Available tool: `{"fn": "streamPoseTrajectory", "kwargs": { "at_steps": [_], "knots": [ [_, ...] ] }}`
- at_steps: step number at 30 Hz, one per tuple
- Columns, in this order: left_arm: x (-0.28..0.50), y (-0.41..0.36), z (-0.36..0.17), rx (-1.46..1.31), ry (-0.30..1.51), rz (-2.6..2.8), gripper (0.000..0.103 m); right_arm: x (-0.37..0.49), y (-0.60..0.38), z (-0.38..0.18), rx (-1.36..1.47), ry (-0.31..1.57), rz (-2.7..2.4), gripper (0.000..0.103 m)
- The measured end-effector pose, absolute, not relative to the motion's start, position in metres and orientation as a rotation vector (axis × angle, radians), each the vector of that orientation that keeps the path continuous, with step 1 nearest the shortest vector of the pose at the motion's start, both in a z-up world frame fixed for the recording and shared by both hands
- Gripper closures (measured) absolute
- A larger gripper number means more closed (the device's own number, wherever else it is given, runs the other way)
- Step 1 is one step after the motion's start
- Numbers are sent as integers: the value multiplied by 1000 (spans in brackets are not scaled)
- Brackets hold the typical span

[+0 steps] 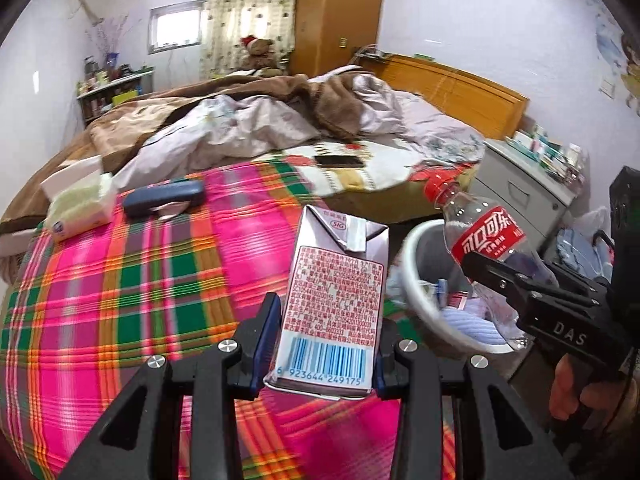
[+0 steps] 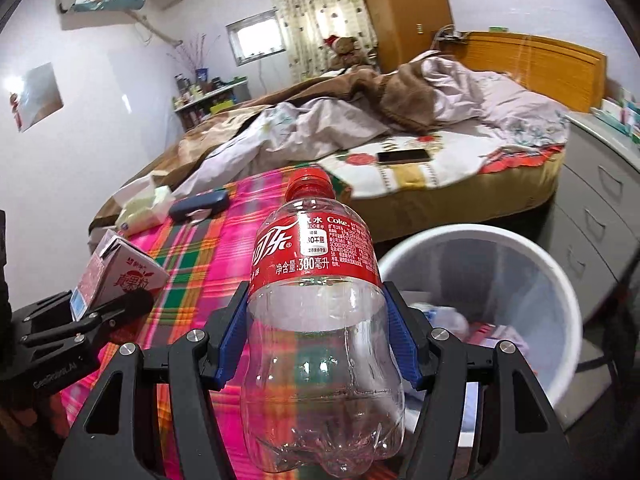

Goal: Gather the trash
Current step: 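Carry the milk carton and Coca-Cola bottle over the bin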

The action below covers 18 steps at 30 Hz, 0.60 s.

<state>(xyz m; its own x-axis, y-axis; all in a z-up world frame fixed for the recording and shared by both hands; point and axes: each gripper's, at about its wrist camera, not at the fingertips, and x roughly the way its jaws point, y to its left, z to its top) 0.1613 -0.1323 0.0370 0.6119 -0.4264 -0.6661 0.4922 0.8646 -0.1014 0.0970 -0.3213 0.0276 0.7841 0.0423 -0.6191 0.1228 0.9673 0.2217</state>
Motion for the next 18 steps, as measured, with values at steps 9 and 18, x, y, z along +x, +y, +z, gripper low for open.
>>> {"fn": "streamPoseTrajectory", "kwargs": {
  "at_steps": [9,18],
  "knots": [
    [152,-193,31,95,771,-647,63,79,-370,24,286,669,-146,39],
    [149,-249,11,115,839,-721,63,74,-410,3,308,730,-232,39]
  ]
}}
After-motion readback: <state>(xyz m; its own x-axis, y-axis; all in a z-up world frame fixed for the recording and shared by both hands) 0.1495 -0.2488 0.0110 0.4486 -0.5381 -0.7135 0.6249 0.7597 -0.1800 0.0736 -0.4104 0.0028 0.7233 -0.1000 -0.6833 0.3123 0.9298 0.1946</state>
